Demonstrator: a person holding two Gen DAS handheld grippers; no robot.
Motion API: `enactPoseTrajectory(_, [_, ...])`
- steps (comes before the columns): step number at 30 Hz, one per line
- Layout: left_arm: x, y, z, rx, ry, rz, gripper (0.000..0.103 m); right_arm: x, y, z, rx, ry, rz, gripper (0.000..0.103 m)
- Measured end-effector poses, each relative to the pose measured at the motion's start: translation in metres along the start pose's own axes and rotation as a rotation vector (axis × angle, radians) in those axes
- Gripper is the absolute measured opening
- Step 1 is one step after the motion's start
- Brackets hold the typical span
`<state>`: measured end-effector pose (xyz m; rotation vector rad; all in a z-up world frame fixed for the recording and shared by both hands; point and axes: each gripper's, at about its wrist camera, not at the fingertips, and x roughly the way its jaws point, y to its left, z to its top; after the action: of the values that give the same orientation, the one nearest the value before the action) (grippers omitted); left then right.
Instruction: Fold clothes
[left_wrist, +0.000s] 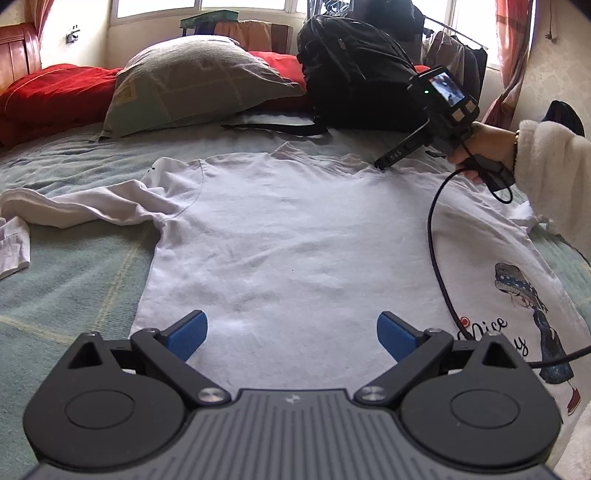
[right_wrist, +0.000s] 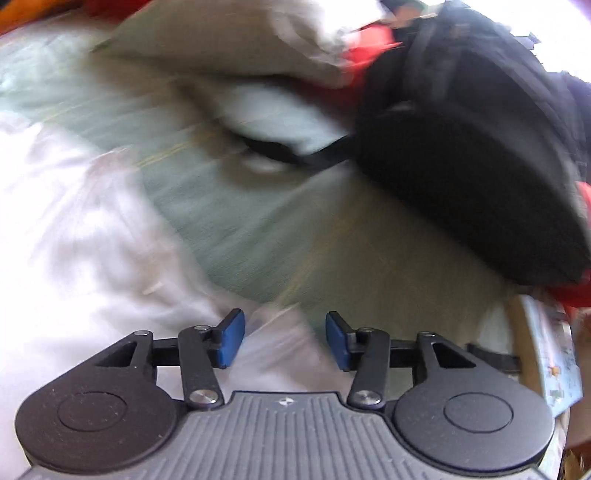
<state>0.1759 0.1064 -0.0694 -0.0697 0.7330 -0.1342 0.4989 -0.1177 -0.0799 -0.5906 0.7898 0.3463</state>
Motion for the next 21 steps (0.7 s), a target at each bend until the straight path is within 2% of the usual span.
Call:
enactPoseTrajectory(2, [-0.003, -0.001, 0.000, 0.004, -0.004, -0.003, 0.098, 0.007, -0.011, 0.002, 0.089, -0.008, -0.020, 0.059])
enactPoseTrajectory(7, [-0.008, 0.005, 0.002, -0.009, -0.022, 0.015, 0.098, -0.023, -0.032, -0.002, 0.248, -0.046, 0.102, 0.059])
enactPoseTrajectory(9, [-0.007, 0.006, 0.004, -0.007, -0.021, 0.026, 0.098, -0.039, -0.027, -0.007, 0.277, -0.044, 0.170, 0.067])
enactPoseTrajectory(14, [-0.008, 0.006, 0.004, -0.004, -0.023, 0.037, 0.098, -0.040, 0.005, -0.016, 0.310, 0.076, 0.221, 0.088])
enactPoseTrajectory(16, [-0.009, 0.006, 0.003, -0.004, -0.023, 0.037, 0.098, -0.028, 0.016, -0.018, 0.319, 0.112, 0.204, 0.095])
enactPoseTrajectory(17, [-0.010, 0.006, 0.003, -0.004, -0.023, 0.039, 0.098, -0.020, 0.019, -0.018, 0.330, 0.099, 0.183, 0.103])
enactPoseTrajectory(21, [-0.015, 0.008, 0.004, -0.012, -0.035, 0.042, 0.098, 0.005, 0.009, -0.004, 0.412, 0.049, 0.123, 0.103])
